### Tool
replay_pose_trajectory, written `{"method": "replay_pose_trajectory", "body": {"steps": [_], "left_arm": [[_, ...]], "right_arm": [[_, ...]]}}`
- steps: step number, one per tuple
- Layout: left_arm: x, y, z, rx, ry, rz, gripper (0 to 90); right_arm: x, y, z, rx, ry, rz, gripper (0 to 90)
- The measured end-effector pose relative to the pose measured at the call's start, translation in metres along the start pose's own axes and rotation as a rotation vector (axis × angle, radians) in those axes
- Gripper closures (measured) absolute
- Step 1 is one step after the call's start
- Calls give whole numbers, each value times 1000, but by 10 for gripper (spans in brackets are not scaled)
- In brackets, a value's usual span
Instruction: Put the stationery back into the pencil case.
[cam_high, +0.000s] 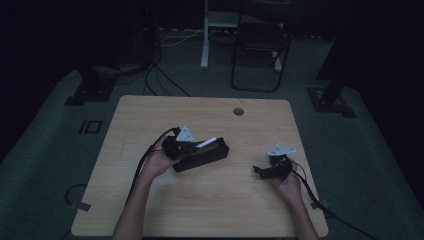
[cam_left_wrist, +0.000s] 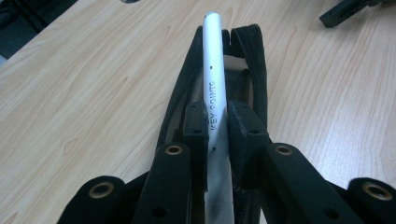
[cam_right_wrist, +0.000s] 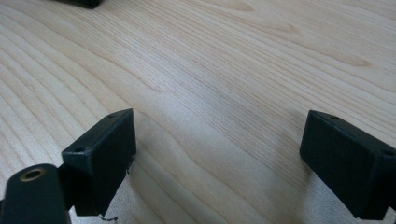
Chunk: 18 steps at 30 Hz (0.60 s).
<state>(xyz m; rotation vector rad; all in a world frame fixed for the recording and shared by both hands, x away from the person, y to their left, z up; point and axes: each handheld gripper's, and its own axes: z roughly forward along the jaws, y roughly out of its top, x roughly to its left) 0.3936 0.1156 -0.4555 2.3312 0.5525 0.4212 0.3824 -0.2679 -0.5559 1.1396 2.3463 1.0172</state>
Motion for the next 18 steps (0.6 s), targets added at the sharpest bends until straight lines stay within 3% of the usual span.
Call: {"method": "replay_pose_trajectory", "body": {"steps": [18], "left_arm": [[-2,-1,11,39,-16,20,781]], "right_arm": [[0,0,0,0,1,-2,107]]}}
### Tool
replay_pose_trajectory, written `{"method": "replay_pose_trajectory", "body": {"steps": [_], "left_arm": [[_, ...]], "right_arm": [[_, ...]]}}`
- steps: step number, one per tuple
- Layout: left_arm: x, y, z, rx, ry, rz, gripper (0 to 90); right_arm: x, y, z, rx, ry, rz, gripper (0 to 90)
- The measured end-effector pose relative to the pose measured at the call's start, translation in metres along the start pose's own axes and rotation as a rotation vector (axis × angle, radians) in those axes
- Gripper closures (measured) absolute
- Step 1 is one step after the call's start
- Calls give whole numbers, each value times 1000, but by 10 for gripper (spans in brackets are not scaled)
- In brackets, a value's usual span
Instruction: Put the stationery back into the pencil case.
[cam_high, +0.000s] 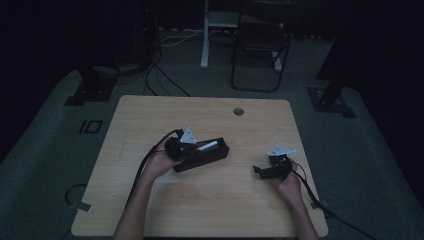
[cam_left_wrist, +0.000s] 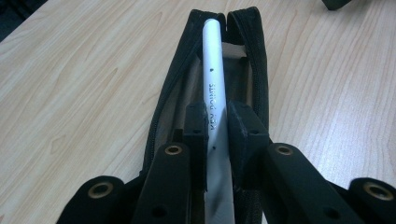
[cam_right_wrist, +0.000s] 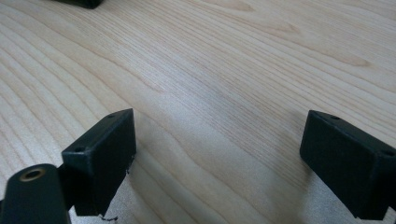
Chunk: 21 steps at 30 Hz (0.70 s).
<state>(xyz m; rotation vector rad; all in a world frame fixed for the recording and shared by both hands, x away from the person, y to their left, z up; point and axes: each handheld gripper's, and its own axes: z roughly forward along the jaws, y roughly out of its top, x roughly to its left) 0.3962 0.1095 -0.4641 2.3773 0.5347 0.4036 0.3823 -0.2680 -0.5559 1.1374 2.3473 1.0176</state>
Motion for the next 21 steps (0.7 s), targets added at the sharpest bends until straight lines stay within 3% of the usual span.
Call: {"method": "replay_pose_trajectory", "body": {"steps": [18,21], "left_arm": [[1,-2,5,19,-13,7,773],[1,-1,3,9,-6,-4,719]], "right_arm": [[0,0,0,1,0,-1,107],[0,0,0,0,2,-2,107]]}}
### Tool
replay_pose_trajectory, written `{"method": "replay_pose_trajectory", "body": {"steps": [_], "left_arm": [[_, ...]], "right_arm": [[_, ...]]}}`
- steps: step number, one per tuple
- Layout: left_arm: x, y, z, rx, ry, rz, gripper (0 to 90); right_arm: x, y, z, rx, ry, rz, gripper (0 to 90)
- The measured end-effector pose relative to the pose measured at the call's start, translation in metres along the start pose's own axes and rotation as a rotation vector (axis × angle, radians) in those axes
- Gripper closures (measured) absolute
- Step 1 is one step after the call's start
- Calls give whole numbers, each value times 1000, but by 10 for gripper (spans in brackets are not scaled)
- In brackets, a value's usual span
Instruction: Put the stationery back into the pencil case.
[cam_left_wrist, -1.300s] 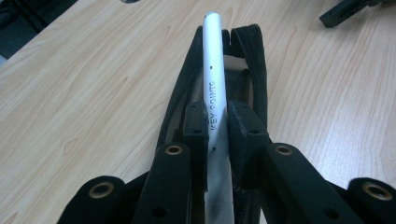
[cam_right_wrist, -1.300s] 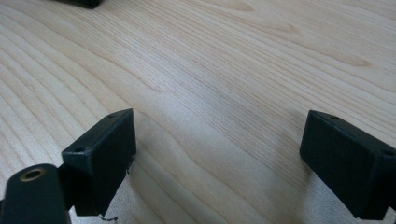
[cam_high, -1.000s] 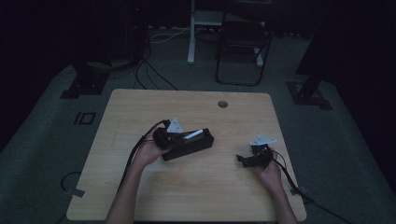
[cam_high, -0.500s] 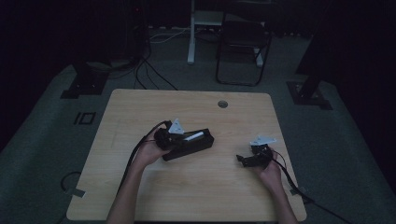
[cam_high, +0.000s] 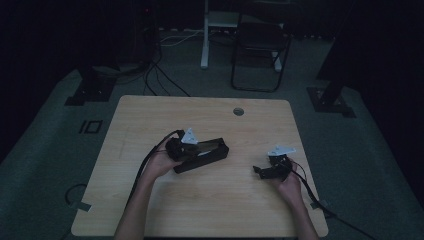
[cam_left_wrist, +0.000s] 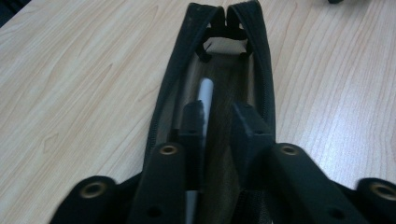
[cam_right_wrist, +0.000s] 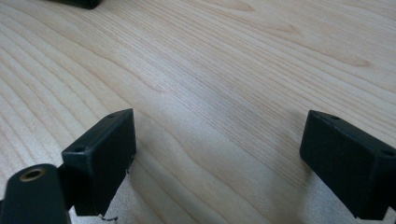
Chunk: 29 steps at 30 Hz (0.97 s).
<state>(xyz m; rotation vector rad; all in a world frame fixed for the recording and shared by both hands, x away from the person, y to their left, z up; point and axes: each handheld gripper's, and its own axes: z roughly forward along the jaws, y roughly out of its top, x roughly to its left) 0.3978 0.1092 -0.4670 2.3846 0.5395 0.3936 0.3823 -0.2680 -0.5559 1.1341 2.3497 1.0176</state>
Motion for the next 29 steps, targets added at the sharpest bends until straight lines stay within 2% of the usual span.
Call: {"method": "replay_pose_trajectory", "body": {"steps": [6,8,13,16,17,27,29], "left_arm": [[2,-1,-15,-47,37,-31,593],[2,-3,-21,-59,62,-43,531],[1,-8,-35,-98,113,-64,450],[0,-12,-40,-112,128,-78,407],[-1,-17,-44,-129,143,-98,392],[-2,-37,-57,-162,199,-146,363],[2,-44,-59,-158,228,-169,363]], "right_arm": [[0,0,0,0,0,1,107],[0,0,0,-1,0,1,107],[0,0,0,-1,0,1,107],[0,0,0,-1,0,1,107],[0,0,0,-1,0,2,107],[0,0,0,1,0,-3,107],[0,0,0,0,0,-2,107]]}}
